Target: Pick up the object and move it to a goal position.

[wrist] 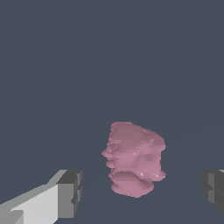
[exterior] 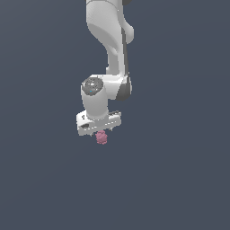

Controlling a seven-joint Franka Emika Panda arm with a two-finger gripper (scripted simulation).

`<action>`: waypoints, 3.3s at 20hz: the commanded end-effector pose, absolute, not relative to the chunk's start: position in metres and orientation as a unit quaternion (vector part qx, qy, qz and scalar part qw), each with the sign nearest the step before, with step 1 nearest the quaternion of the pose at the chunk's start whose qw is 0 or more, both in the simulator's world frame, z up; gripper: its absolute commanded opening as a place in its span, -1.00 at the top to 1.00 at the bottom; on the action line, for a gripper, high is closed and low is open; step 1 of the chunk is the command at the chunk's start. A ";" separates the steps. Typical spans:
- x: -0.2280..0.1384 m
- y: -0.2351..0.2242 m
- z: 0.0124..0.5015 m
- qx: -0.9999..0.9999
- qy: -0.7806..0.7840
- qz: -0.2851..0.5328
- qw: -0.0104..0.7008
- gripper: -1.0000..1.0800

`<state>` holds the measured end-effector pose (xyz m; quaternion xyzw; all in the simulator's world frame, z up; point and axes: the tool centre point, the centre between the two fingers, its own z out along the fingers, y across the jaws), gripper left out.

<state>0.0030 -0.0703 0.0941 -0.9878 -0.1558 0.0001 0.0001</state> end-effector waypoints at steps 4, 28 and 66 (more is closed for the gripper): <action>0.002 -0.070 0.077 -0.988 -0.157 0.000 0.000 -0.92; 0.002 -0.070 0.047 -0.987 -0.158 0.000 0.000 1.00; -0.106 0.080 0.326 -0.987 -0.158 0.000 -0.001 1.00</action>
